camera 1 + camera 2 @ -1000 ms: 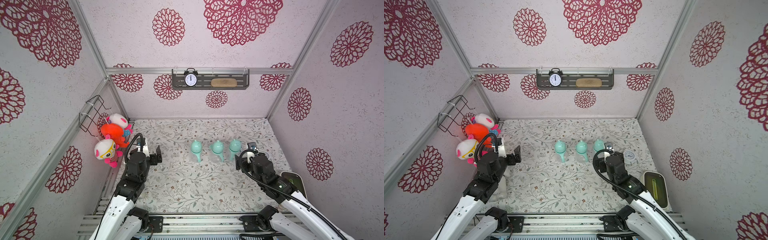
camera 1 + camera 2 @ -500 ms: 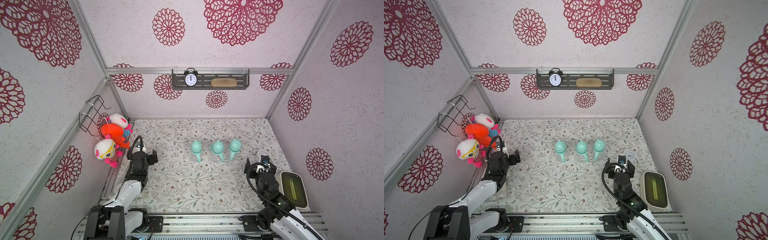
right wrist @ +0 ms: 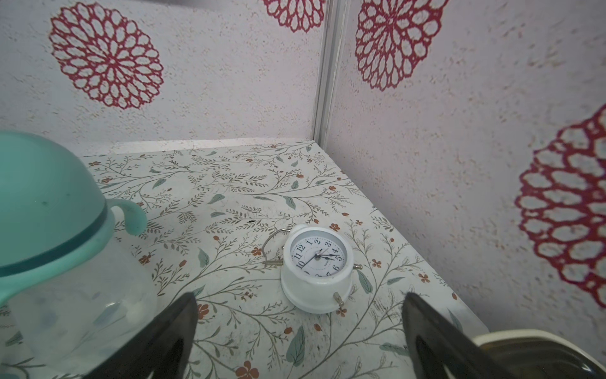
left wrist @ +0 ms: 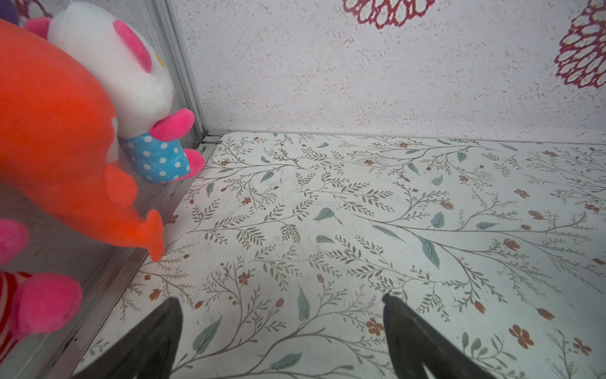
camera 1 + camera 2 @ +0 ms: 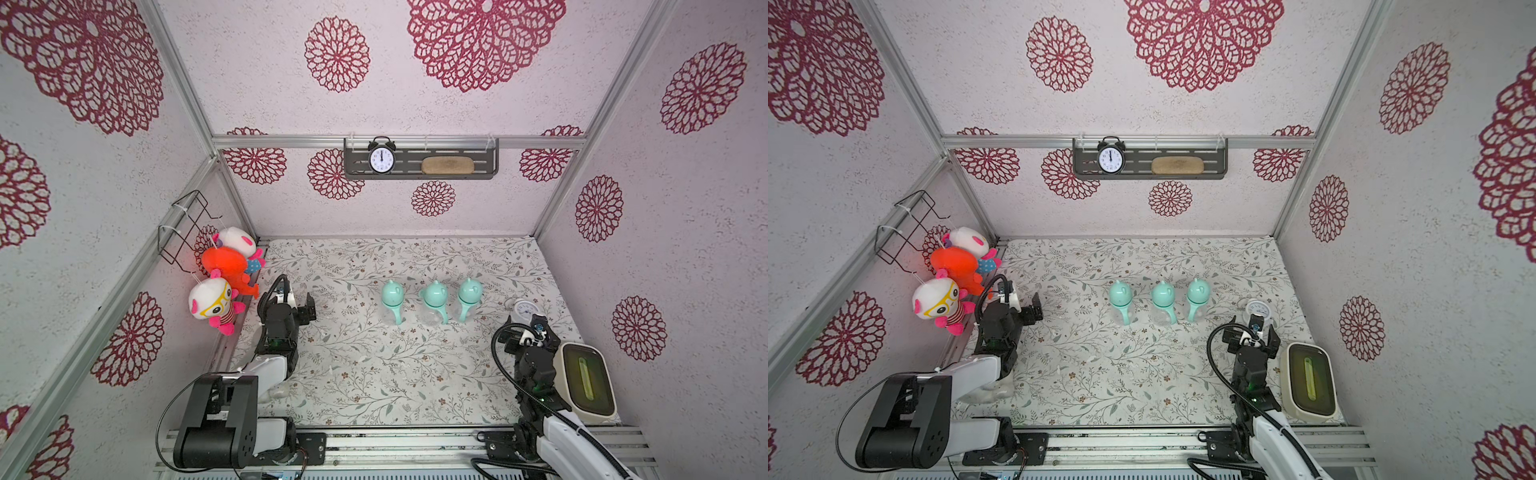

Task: Assemble the baby bottles
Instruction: Reset both arms

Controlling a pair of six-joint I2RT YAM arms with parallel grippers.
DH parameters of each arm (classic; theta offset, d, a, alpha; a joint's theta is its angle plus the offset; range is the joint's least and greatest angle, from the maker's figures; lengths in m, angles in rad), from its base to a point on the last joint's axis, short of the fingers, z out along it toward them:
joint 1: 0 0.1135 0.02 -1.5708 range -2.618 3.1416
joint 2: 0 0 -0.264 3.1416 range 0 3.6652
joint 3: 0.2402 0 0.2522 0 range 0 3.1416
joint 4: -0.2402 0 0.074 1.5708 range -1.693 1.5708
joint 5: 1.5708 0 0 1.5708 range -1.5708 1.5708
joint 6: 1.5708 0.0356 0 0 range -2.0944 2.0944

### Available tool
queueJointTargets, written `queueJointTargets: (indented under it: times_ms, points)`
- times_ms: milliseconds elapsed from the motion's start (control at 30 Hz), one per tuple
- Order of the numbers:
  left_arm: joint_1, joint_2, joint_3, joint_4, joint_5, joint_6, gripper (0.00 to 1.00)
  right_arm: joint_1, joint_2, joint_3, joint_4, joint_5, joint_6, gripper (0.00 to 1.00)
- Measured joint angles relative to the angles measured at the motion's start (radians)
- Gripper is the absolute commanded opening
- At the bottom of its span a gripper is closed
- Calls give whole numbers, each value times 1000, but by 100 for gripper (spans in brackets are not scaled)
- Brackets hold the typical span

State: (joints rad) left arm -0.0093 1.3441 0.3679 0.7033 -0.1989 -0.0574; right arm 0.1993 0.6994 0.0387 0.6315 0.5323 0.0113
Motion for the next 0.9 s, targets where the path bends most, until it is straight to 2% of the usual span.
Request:
queueJointTargets:
  times_ms: [200,433,600,900]
  points:
    - [19,59,0,71,19,25,98,-105,230,-13,224,-96,19,98]
    - [49,118,0,137,41,24,98,-140,512,-3,444,-170,26,98]
    - [71,190,-12,235,48,18,98,-158,627,30,545,-197,27,98]
    - [86,201,13,225,29,-15,98,-188,832,85,676,-212,60,98]
